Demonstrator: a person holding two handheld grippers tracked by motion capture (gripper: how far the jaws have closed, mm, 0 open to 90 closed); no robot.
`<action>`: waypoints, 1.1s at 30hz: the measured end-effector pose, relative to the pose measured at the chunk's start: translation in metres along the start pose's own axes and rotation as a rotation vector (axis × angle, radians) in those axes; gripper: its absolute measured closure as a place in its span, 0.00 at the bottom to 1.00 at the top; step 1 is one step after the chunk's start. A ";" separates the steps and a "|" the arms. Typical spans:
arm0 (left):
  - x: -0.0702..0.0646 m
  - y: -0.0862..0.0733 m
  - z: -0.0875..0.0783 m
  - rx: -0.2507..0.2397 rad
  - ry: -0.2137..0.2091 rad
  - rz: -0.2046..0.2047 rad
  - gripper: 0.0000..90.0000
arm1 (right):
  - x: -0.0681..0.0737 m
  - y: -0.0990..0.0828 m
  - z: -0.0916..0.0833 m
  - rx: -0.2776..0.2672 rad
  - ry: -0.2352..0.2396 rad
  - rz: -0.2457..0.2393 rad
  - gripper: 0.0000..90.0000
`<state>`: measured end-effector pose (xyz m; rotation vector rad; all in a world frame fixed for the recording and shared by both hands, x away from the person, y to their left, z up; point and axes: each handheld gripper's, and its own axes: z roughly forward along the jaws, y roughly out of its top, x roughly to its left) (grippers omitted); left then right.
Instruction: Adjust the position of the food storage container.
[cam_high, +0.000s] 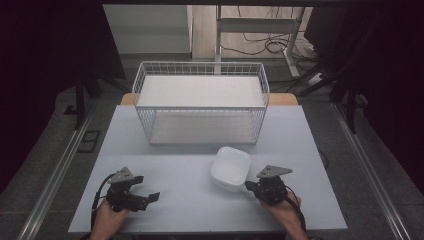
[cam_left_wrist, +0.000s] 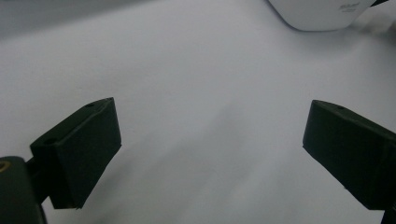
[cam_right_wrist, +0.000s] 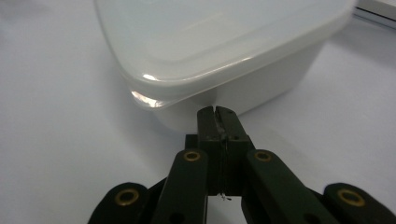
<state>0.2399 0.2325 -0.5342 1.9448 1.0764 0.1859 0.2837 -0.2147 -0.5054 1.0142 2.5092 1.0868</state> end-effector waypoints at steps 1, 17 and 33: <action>0.000 0.000 0.000 0.000 0.001 -0.001 0.04 | 0.006 0.003 0.004 -0.003 0.024 -0.005 0.99; -0.008 0.007 0.002 0.004 -0.007 0.015 0.05 | -0.011 0.023 0.002 -0.038 -0.002 0.071 0.96; -0.065 0.063 0.089 0.052 -0.116 0.131 1.00 | -0.050 0.051 0.041 -0.041 -0.026 0.063 0.99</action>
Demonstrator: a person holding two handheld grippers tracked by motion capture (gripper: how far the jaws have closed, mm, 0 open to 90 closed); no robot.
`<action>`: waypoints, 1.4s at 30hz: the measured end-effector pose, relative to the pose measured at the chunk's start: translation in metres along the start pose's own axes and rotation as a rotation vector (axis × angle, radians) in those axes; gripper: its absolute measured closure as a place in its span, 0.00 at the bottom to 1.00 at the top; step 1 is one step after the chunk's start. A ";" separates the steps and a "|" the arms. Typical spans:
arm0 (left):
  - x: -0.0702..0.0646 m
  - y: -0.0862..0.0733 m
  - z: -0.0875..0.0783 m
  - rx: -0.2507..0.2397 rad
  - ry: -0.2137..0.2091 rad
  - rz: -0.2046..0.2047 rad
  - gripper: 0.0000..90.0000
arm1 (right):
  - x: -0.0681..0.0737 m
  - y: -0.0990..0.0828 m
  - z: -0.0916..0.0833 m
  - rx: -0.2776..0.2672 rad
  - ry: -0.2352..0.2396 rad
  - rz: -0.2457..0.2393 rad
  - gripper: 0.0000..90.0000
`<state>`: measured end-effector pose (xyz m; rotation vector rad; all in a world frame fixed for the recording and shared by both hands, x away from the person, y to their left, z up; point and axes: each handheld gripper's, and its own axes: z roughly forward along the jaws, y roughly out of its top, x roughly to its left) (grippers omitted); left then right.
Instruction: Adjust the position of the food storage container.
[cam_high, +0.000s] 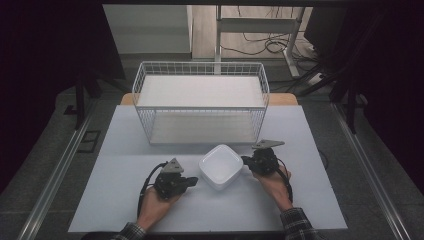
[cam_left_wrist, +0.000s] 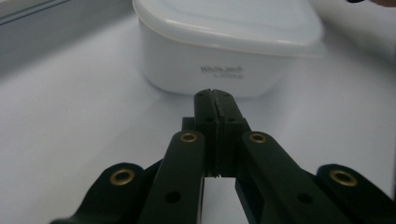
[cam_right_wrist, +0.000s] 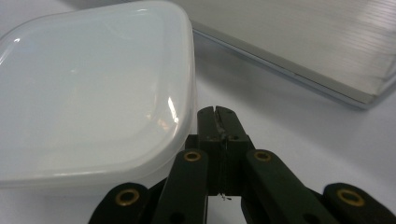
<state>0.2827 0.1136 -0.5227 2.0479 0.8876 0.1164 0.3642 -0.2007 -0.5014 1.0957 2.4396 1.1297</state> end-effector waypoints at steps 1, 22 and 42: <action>0.001 0.002 0.005 0.006 0.006 -0.013 1.00 | 0.000 0.000 0.000 0.000 0.000 0.000 0.99; 0.030 -0.006 -0.006 0.046 0.061 -0.073 1.00 | 0.049 -0.009 -0.006 0.055 0.135 -0.012 0.99; 0.028 -0.028 -0.053 -0.002 0.075 -0.055 0.37 | 0.048 -0.026 -0.054 -0.067 0.005 -0.040 0.60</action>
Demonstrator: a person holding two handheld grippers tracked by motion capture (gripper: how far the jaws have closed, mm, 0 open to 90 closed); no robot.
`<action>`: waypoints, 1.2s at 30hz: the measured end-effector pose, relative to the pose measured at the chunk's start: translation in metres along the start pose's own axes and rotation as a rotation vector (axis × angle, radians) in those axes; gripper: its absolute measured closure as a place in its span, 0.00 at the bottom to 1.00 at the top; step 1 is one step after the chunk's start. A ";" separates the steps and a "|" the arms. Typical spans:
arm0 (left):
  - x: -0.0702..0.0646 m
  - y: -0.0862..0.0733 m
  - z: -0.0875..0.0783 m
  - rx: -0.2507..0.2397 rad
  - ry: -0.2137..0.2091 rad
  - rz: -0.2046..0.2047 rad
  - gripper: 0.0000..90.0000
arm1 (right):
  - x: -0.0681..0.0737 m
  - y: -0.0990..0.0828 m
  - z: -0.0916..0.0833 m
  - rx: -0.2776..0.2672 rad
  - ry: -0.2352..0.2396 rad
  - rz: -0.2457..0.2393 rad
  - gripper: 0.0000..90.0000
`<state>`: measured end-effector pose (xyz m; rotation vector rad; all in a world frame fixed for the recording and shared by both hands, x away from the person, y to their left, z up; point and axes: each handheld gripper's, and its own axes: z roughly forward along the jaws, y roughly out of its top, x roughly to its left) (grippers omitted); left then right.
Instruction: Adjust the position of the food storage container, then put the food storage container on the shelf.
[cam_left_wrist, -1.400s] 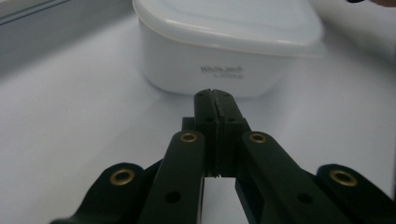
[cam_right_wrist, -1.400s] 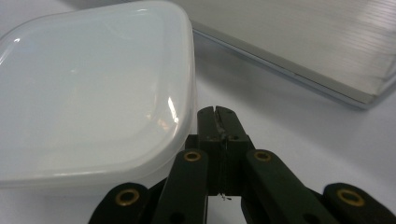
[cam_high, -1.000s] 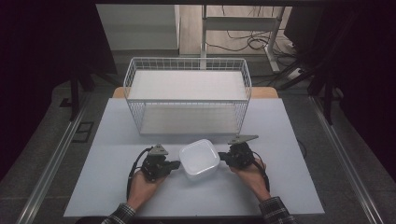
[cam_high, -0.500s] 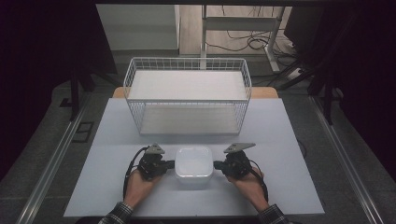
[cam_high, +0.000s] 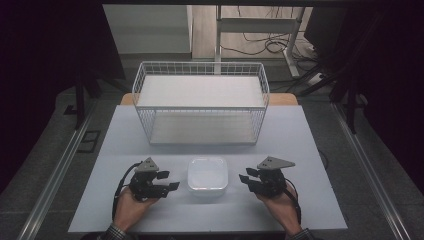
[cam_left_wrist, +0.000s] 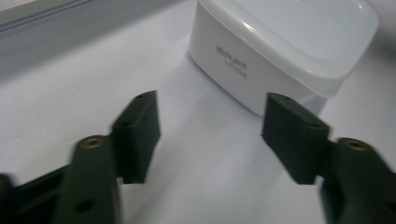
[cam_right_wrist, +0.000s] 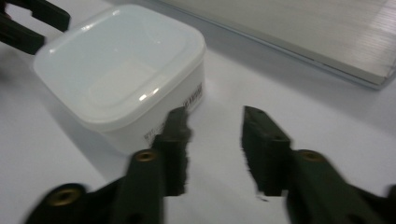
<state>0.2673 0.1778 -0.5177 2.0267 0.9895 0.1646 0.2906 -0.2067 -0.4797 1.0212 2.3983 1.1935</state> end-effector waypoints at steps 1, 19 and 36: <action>0.000 0.000 0.000 0.000 0.000 0.000 0.32 | 0.001 -0.001 0.000 0.007 -0.013 0.002 0.51; 0.005 -0.005 0.007 -0.038 -0.044 0.006 0.04 | -0.004 -0.012 0.014 0.034 0.015 -0.028 0.03; 0.000 0.028 0.014 -0.038 -0.133 -0.019 0.06 | 0.009 0.016 0.027 0.040 0.091 0.004 0.00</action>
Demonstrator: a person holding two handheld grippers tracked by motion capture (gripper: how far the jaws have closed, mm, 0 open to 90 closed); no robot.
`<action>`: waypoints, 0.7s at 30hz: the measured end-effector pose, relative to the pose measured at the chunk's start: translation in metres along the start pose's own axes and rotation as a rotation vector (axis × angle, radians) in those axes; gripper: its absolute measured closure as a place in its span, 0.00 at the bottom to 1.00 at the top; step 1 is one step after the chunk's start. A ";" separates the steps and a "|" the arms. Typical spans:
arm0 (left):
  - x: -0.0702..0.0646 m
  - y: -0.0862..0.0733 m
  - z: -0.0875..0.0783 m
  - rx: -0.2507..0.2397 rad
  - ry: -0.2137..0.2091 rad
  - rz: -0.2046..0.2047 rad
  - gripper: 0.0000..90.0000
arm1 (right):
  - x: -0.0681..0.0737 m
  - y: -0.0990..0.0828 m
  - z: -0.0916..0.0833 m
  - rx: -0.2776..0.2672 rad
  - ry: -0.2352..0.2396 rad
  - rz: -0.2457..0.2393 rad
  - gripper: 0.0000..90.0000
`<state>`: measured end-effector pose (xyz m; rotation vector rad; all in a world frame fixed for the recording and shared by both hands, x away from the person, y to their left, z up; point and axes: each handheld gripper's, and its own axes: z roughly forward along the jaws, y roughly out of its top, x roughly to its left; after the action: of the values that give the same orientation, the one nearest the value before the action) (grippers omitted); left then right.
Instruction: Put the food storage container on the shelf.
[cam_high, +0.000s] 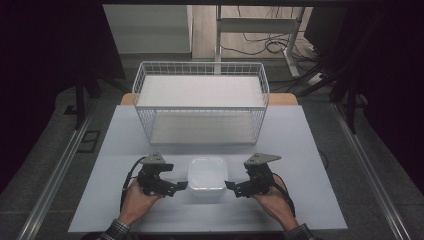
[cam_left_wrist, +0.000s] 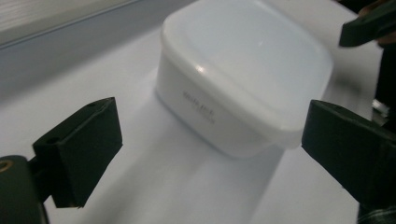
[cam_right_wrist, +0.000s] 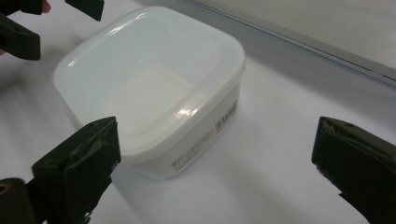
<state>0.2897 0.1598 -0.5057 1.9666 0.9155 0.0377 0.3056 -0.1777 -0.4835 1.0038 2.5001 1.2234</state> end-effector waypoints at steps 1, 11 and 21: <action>-0.001 0.002 0.001 0.000 -0.006 -0.004 0.06 | 0.000 0.001 0.001 0.001 -0.004 0.000 0.00; -0.002 0.015 0.012 0.028 0.028 0.019 0.11 | 0.007 0.015 0.014 0.027 -0.001 0.008 0.02; 0.005 0.023 0.027 0.046 0.045 -0.006 0.14 | 0.001 0.027 0.034 0.024 0.061 0.071 0.10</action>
<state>0.3167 0.1368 -0.5052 2.0130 0.9586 0.0578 0.3323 -0.1438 -0.4851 1.0863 2.5516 1.2657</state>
